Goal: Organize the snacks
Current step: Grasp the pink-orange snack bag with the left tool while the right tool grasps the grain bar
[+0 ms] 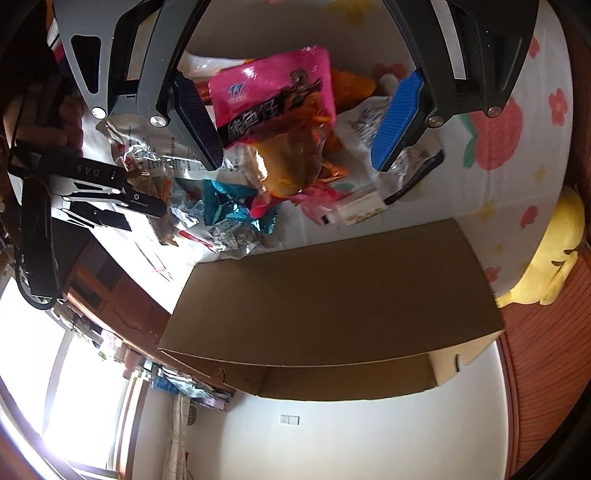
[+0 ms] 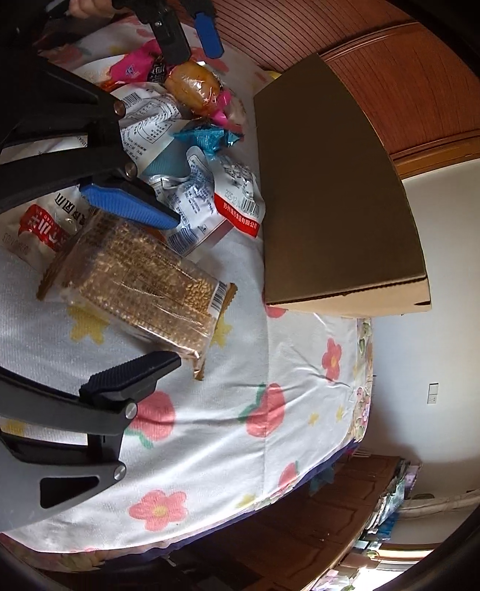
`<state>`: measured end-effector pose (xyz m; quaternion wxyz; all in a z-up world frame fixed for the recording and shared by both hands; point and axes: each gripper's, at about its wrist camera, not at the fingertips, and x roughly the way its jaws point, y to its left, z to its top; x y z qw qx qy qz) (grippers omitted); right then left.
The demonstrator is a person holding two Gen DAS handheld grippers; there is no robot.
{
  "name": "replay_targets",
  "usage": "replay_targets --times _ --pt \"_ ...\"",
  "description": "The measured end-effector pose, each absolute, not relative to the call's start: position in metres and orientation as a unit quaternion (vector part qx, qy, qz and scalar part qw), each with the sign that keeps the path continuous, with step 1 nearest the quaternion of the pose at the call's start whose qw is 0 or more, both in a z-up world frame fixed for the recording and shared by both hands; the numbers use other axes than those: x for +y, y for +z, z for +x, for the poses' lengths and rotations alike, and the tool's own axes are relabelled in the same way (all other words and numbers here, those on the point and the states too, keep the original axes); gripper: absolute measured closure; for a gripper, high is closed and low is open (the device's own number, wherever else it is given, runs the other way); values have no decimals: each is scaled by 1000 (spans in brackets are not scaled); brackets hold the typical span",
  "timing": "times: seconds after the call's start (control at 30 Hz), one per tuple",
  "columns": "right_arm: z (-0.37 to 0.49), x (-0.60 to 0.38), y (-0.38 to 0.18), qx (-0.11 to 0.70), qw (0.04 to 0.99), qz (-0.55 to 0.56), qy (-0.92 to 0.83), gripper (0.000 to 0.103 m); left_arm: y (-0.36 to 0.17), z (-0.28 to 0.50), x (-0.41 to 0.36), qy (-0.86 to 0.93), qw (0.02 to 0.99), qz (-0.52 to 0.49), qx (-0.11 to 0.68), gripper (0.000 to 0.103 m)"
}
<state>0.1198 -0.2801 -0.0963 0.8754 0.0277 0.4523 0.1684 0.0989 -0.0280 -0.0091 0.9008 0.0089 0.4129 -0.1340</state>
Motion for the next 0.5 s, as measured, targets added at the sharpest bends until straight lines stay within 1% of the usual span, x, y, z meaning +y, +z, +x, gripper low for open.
replay_targets --times 0.1,0.43,0.47,0.5 --pt "118 -279 -97 448 878 26 167 34 -10 107 -30 -136 895 9 424 20" --pt "116 -275 -97 443 882 16 157 34 -15 131 -39 -142 876 33 460 33" --pt "116 -275 -97 443 883 15 157 34 -16 133 -38 -144 874 33 463 37" --pt "116 -274 -97 443 883 13 156 34 -16 134 -37 -148 873 31 464 44"
